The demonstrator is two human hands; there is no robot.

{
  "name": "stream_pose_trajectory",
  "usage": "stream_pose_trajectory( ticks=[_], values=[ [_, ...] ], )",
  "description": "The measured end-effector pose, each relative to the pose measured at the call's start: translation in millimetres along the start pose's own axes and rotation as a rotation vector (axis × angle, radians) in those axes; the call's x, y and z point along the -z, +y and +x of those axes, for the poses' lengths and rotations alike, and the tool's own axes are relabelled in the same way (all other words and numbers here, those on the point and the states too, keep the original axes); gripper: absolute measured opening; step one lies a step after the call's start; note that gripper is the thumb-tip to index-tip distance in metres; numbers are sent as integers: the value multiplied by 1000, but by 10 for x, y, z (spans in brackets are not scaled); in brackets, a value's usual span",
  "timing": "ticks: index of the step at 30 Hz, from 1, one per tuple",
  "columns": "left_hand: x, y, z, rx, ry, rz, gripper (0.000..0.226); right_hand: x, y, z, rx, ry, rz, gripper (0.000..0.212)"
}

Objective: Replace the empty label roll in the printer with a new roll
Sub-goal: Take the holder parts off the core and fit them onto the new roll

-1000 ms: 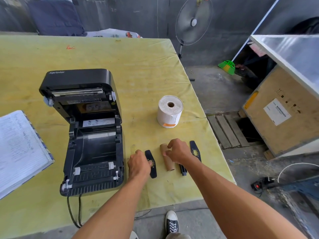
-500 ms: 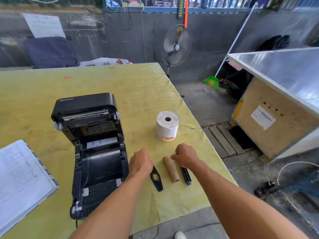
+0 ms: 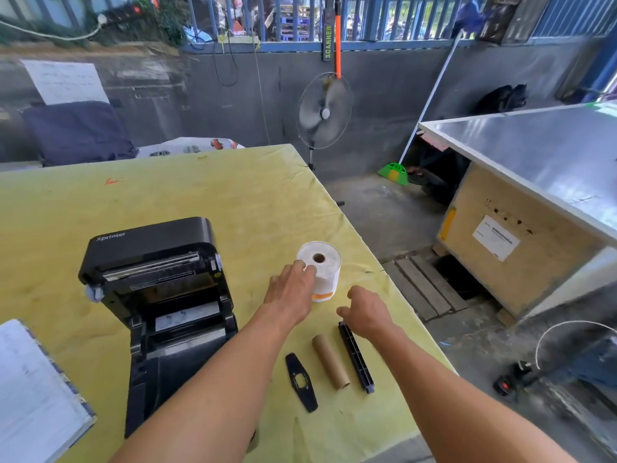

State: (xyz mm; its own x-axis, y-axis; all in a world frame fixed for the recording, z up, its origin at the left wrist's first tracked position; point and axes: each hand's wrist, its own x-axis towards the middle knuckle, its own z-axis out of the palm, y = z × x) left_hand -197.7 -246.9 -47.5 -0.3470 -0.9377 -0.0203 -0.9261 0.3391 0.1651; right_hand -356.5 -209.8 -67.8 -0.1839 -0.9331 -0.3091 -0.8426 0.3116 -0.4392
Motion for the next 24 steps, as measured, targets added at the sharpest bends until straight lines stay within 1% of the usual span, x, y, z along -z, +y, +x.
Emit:
stream_pose_trajectory(
  ticks=[2, 4, 6, 10, 14, 16, 18, 20, 22, 23, 24],
  values=[
    [-42, -6, 161, 1, -9, 34, 56, 16, 29, 162, 12, -13, -6, 40],
    [-60, -7, 317, 4, -37, 104, 59, 49, 64, 333, 24, -30, -7, 40],
    [-87, 13, 464, 9, -75, 153, 58, 61, 110, 495, 40, -59, -1, 42],
    [-76, 79, 736, 14, -156, 170, 45, 95, 174, 815, 118, -165, -24, 50],
    [-53, 72, 905, 10, -224, 109, 54, 156, 204, 1094, 156, -268, 11, 52],
    [-47, 90, 955, 111, -166, -38, 56, 228, 232, 1212, 169, -286, 109, 56],
    [1, 135, 984, 310, -19, -288, 56, 353, 229, 1294, 197, -306, 286, 61],
    [17, 106, 976, 616, 102, -628, 58, 486, 160, 1316, 232, -327, 462, 64],
    [11, 38, 886, 891, 204, -1034, 65, 551, 34, 1280, 293, -333, 562, 67],
    [14, 16, 820, 978, 256, -1213, 69, 561, -37, 1250, 342, -322, 570, 68],
    [0, -8, 756, 1021, 289, -1335, 68, 552, -100, 1217, 390, -301, 541, 67]
  ],
)
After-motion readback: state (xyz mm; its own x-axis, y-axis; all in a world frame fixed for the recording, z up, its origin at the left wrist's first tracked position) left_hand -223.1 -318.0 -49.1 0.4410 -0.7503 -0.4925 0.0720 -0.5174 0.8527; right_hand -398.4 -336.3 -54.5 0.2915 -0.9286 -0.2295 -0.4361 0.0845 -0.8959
